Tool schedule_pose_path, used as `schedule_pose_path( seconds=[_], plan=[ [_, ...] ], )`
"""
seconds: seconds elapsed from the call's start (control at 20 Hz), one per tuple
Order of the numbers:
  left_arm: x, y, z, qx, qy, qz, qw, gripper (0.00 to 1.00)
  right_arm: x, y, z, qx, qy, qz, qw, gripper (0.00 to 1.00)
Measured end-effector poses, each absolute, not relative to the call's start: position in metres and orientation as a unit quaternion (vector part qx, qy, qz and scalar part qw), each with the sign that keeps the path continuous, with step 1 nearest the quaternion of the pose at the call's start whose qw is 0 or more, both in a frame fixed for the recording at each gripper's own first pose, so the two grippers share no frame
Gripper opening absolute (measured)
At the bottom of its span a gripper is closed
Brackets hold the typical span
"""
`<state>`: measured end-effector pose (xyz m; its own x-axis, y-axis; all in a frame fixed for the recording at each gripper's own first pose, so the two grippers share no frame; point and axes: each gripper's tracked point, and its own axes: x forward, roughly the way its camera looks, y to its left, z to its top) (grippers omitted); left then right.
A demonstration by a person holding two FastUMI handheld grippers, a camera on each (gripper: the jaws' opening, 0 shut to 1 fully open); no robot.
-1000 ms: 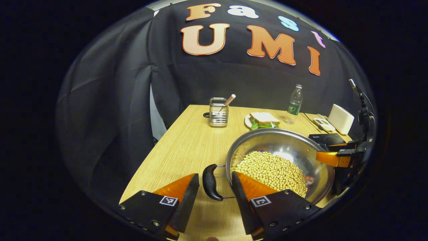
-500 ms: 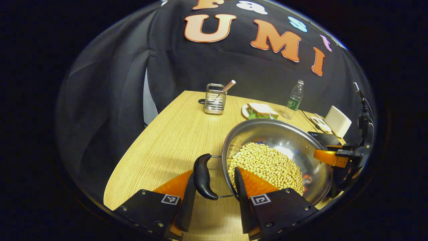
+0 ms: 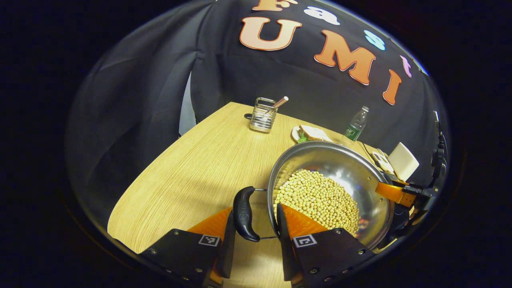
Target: First push the handle of the pot to place it horizontally, then grasp the pot with both hands and set it on the induction cooktop.
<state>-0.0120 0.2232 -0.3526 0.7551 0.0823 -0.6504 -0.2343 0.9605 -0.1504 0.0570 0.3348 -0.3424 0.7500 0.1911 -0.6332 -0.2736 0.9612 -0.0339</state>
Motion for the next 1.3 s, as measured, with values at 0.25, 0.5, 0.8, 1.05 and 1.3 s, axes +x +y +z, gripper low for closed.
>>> schedule_pose_path(
  seconds=[0.25,0.5,0.8,1.05,1.3],
  plan=[
    [-0.011,0.206,-0.327,-0.089,0.317,0.084,0.941,0.51,0.055,0.319,-0.332,-0.035,0.333,0.122,0.934,0.51],
    [-0.006,0.178,-0.322,-0.084,0.321,0.071,0.940,0.51,0.052,0.291,-0.328,-0.011,0.344,0.110,0.932,0.51],
    [-0.006,0.145,-0.305,-0.072,0.318,0.052,0.944,0.53,0.052,0.257,-0.314,0.009,0.340,0.097,0.935,0.51],
    [-0.005,0.120,-0.302,-0.065,0.324,0.039,0.943,0.51,0.050,0.232,-0.309,0.020,0.339,0.089,0.936,0.50],
    [-0.002,0.097,-0.296,-0.055,0.321,0.029,0.945,0.51,0.046,0.207,-0.304,0.036,0.337,0.081,0.937,0.51]
  ],
)
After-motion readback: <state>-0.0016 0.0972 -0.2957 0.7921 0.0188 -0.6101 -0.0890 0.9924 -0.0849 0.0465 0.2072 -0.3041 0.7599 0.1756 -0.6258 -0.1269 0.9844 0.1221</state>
